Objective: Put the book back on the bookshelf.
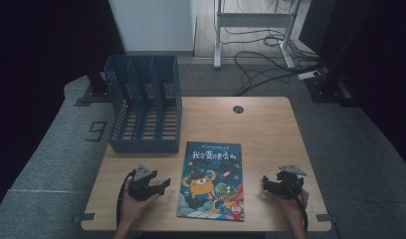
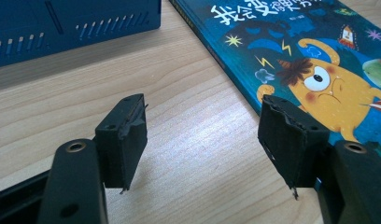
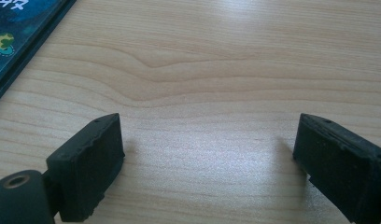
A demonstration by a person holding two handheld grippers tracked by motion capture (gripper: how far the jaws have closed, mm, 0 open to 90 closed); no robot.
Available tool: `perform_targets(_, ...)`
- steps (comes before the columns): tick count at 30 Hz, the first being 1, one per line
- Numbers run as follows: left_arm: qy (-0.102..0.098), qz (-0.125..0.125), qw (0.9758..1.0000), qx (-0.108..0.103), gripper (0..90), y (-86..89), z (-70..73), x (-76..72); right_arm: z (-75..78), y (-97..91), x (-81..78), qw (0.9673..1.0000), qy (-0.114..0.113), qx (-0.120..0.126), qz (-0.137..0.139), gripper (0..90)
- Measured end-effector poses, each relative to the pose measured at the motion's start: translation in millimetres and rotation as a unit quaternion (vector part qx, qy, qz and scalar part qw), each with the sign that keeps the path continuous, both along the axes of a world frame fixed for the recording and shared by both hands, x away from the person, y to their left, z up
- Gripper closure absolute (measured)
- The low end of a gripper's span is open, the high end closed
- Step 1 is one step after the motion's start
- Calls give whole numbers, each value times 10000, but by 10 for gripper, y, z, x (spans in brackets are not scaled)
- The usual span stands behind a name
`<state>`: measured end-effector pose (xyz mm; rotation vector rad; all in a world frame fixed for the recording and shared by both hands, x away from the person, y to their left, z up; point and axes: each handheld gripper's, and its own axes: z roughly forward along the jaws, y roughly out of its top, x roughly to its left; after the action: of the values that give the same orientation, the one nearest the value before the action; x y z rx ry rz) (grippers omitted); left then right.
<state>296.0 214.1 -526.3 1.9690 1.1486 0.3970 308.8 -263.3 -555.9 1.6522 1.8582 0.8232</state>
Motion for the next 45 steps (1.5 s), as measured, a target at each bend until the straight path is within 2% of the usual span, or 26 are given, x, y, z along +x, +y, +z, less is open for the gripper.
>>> perform_targets(3,9,-9,10000,8,326,1,0,-10,-1,-1,5,10000,0,-9,19,75)
perform_targets(7,16,-37,9998,-200,326,18,35,-21,4,12,-19,10000,13,-10,-12,88)
perform_targets(13,-65,-3,9998,-171,327,27,68,-22,25,9,-30,10000,69,12,-56,121)
perform_targets(16,1,7,9998,-182,328,38,49,-8,41,-9,-30,9998,77,144,-102,126)
perform_targets(20,23,24,9997,-254,328,52,56,0,65,-13,-35,9996,25,232,-138,127)
perform_targets(27,22,3,9997,-249,331,34,60,-5,149,32,-72,9992,-175,322,-142,131)
perform_targets(33,57,44,9996,-286,333,28,60,13,208,86,-71,9988,-253,387,-147,132)
perform_targets(39,-1,25,9992,-411,333,7,130,21,272,179,-41,9985,-261,490,-25,135)
perform_targets(45,-4,-39,9991,-434,333,-65,138,30,386,335,-7,9976,-404,550,133,142)
